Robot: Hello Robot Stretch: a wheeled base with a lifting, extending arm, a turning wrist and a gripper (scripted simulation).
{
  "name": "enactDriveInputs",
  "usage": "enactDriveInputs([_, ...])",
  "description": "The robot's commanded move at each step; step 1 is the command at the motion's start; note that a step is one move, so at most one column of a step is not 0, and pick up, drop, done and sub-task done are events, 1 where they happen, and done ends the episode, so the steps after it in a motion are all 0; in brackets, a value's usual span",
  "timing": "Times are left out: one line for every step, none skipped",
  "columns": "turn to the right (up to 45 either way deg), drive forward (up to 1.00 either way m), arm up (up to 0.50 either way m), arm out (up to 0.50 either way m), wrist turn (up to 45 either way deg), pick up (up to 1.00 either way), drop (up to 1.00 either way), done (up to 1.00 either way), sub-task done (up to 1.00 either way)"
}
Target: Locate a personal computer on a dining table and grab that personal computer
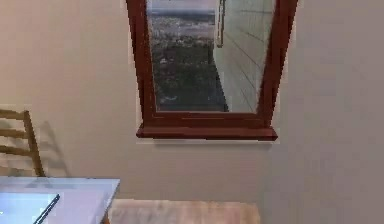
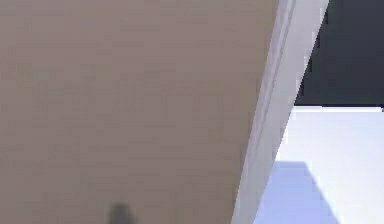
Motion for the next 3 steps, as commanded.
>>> enactDriveInputs([-45.0, 0.0, 0.0, 0.0, 0.0, 0.0, 0.0, 0.0, 0.0])
enactDriveInputs([-45.0, 0.0, 0.0, 0.0, 0.0, 0.0, 0.0, 0.0, 0.0])
enactDriveInputs([-45.0, 0.0, 0.0, 0.0, 0.0, 0.0, 0.0, 0.0, 0.0])
